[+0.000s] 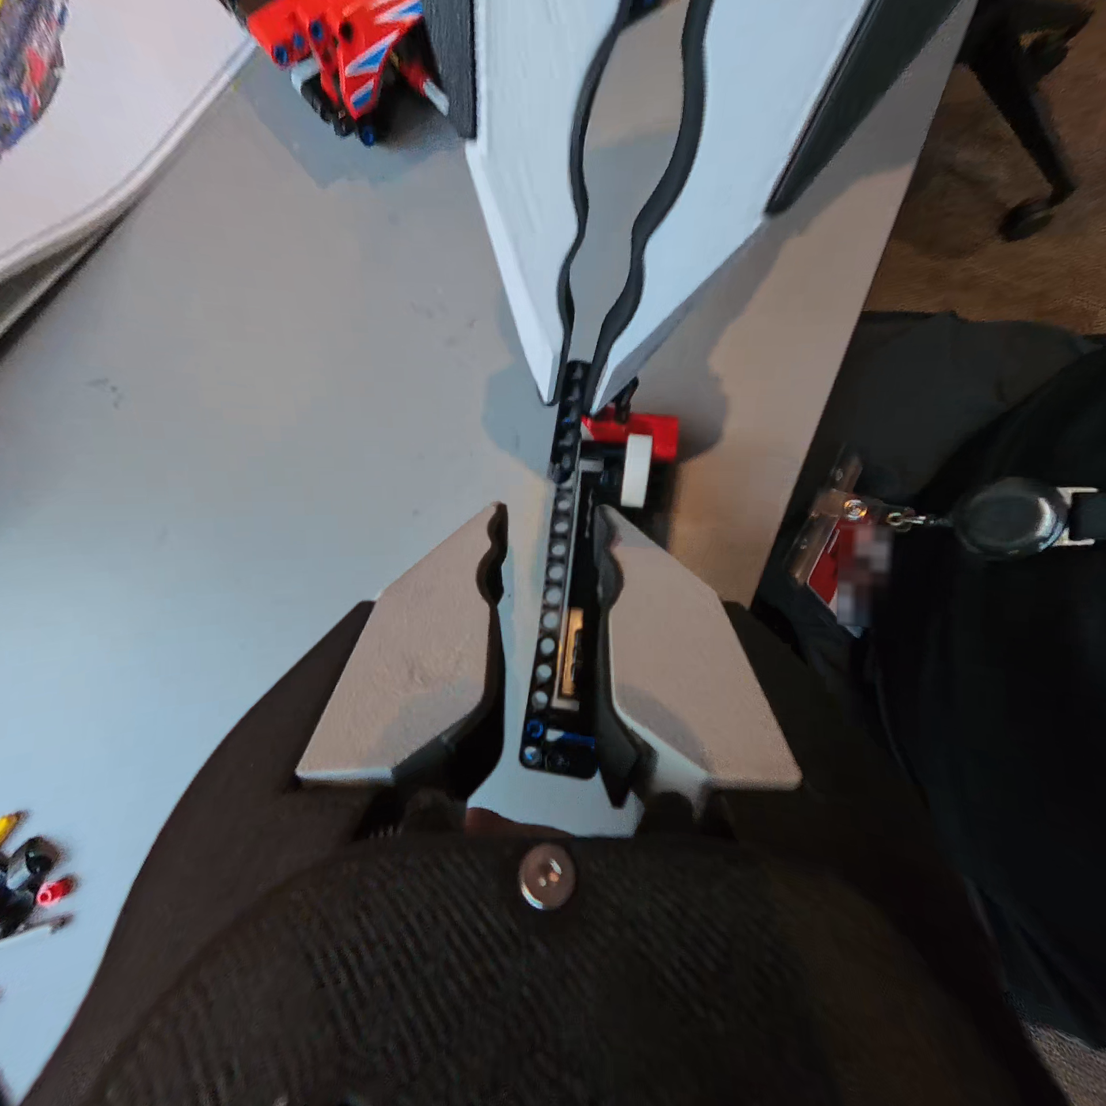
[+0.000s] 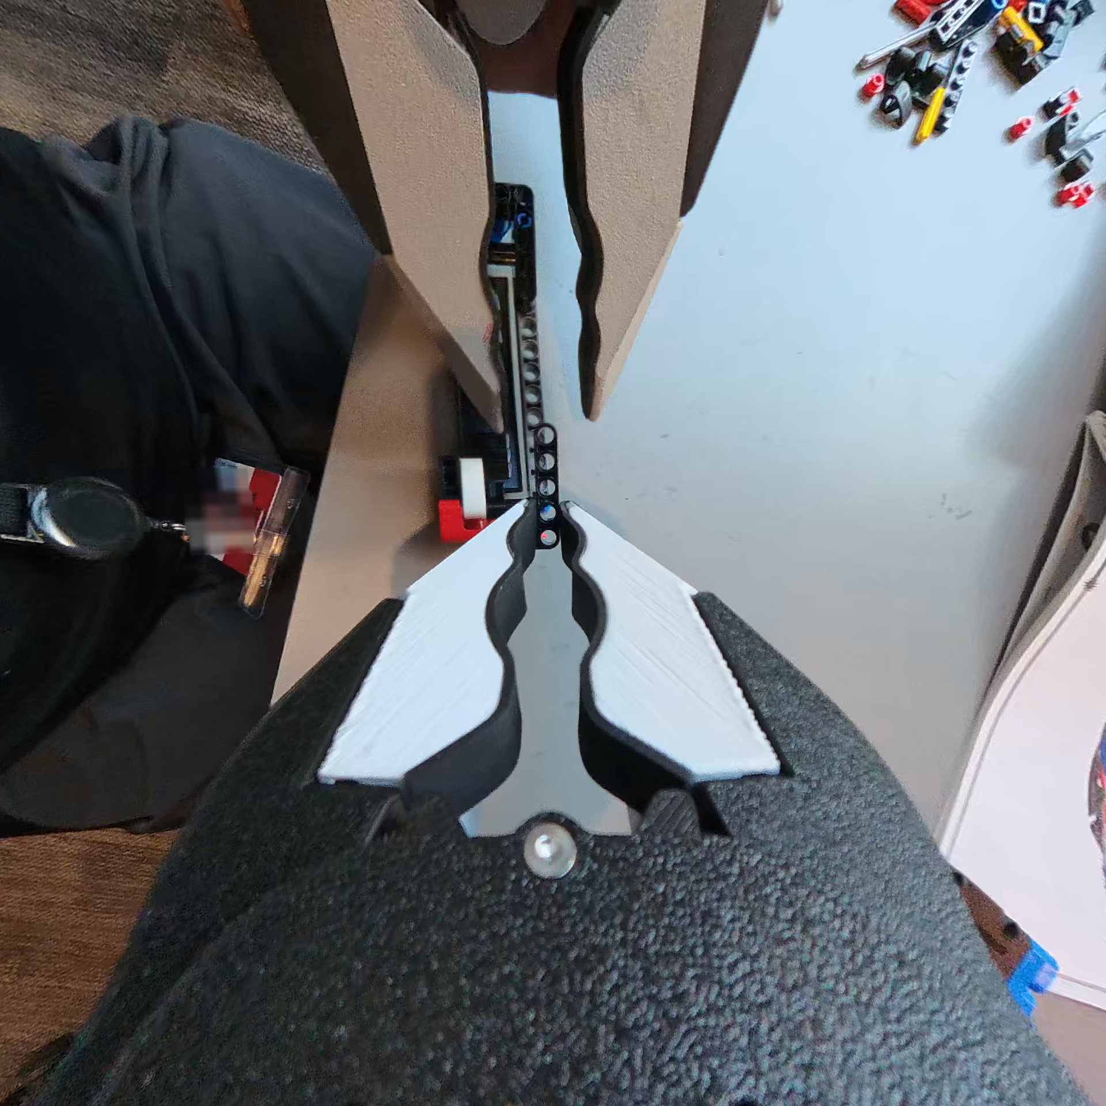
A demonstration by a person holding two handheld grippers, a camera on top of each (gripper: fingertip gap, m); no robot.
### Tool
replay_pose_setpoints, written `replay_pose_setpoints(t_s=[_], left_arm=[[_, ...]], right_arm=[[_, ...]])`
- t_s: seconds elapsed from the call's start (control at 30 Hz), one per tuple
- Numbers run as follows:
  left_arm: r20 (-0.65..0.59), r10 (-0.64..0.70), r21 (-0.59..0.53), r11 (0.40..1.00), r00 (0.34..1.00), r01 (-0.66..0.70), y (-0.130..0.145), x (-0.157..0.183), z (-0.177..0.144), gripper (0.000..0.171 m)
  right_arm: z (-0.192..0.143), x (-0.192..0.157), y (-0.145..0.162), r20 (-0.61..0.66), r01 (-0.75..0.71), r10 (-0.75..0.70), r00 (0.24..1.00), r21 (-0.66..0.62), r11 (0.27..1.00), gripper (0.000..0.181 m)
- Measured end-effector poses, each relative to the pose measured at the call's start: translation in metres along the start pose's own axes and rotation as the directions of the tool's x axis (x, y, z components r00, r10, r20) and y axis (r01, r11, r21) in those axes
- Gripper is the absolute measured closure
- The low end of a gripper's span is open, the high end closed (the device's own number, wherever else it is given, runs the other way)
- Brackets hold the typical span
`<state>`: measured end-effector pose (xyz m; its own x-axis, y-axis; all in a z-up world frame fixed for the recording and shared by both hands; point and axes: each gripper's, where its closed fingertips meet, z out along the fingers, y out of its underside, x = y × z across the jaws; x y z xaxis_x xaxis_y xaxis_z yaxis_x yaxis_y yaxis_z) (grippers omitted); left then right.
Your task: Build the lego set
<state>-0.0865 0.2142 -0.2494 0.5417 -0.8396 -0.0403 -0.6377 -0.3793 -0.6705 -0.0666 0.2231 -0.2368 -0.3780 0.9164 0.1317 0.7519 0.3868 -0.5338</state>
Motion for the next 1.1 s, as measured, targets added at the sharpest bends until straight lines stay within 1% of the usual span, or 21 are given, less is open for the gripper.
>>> replay_pose_setpoints(t_s=[0.1, 0.2, 0.43, 0.53, 0.6, 0.73, 0.87, 1.03, 1.1], left_arm=[[-0.011, -0.019, -0.04, 0.999, 1.0, 0.019, 0.013, 0.001, 0.003, 0.149], [-0.003, -0.007, -0.019, 1.0, 1.0, 0.007, 0.013, 0.001, 0.001, 0.166], [-0.001, -0.009, 0.005, 1.0, 1.0, 0.009, 0.013, 0.001, 0.001, 0.167], [0.002, -0.004, 0.002, 1.0, 1.0, 0.004, 0.012, 0.001, 0.002, 0.167], [-0.004, -0.01, 0.004, 1.0, 1.0, 0.01, 0.012, 0.001, 0.002, 0.167], [-0.002, -0.01, 0.008, 1.0, 1.0, 0.01, 0.011, 0.001, 0.002, 0.167], [0.013, 0.005, 0.011, 1.0, 1.0, -0.005, 0.011, 0.001, 0.001, 0.167], [0.023, 0.011, 0.015, 1.0, 1.0, -0.011, 0.011, 0.002, 0.001, 0.167], [0.024, 0.014, 0.012, 1.0, 1.0, -0.014, 0.011, 0.002, 0.001, 0.167]], right_arm=[[0.002, -0.001, -0.001, 0.01, 0.007, -0.007, 1.0, -0.005, 1.0, 0.174], [0.006, -0.002, -0.001, 0.019, 0.017, -0.017, 1.0, -0.024, 1.0, 0.174], [0.002, 0.001, -0.002, 0.043, 0.025, -0.024, 0.999, -0.026, 0.999, 0.174], [-0.007, 0.008, -0.01, 0.087, -0.054, 0.05, 0.995, 0.042, 0.998, 0.174], [-0.006, 0.008, -0.01, 0.134, -0.094, 0.087, 0.987, 0.052, 0.994, 0.174], [0.005, 0.0, 0.0, 0.154, -0.067, 0.066, 0.986, 0.003, 0.998, 0.173], [0.007, 0.0, 0.001, 0.127, -0.017, 0.018, 0.992, -0.013, 1.0, 0.173], [0.008, -0.001, 0.001, 0.087, 0.103, -0.1, 0.991, -0.035, 0.994, 0.173], [0.009, 0.0, 0.002, 0.072, 0.103, -0.099, 0.992, -0.044, 0.994, 0.173]])
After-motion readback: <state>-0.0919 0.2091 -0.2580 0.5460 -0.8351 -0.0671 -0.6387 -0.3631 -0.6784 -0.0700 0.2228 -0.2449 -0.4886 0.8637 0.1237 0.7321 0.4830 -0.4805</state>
